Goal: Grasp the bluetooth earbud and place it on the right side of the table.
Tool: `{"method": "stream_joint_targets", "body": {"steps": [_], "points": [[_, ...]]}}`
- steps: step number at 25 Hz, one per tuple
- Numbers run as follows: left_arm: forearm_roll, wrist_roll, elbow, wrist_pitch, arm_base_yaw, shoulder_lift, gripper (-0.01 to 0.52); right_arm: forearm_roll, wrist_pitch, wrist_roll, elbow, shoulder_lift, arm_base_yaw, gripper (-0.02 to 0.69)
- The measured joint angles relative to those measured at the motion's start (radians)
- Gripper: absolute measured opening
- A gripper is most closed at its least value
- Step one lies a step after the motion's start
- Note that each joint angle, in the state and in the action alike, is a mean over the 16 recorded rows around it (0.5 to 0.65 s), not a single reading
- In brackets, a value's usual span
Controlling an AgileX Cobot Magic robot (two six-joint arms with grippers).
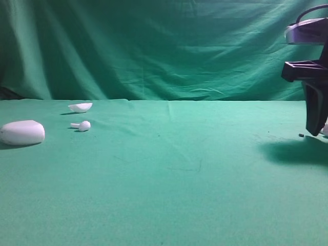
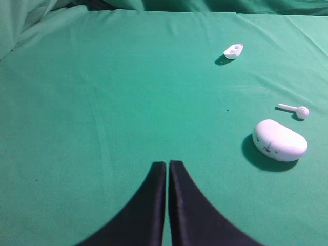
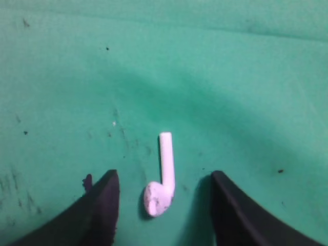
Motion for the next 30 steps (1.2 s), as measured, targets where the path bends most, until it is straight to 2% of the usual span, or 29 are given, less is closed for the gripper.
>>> {"method": "stream_joint_targets", "body": {"steps": [4,6,13,22,25,30], "points": [[0.000,0.000,0.000,0.000,0.000,0.000,0.000,0.000,0.045,0.000,-0.037,-0.025,0.000,0.372],[0.000,0.000,0.000,0.000,0.000,0.000,0.000,0.000,0.073,0.000,-0.058,-0.051,0.000,0.365],[0.000,0.000,0.000,0.000,0.000,0.000,0.000,0.001,0.199,0.000,-0.124,-0.223,0.000,0.230],[0.000,0.000,0.000,0.000,0.000,0.000,0.000,0.026,0.342,-0.001,-0.086,-0.593,0.000,0.030],[0.000,0.000,0.000,0.000,0.000,0.000,0.000,0.039,0.376,-0.001,-0.041,-0.737,0.000,0.003],[0.000,0.000,0.000,0.000,0.000,0.000,0.000,0.058,0.407,-0.003,0.046,-0.985,0.000,0.000]]}}
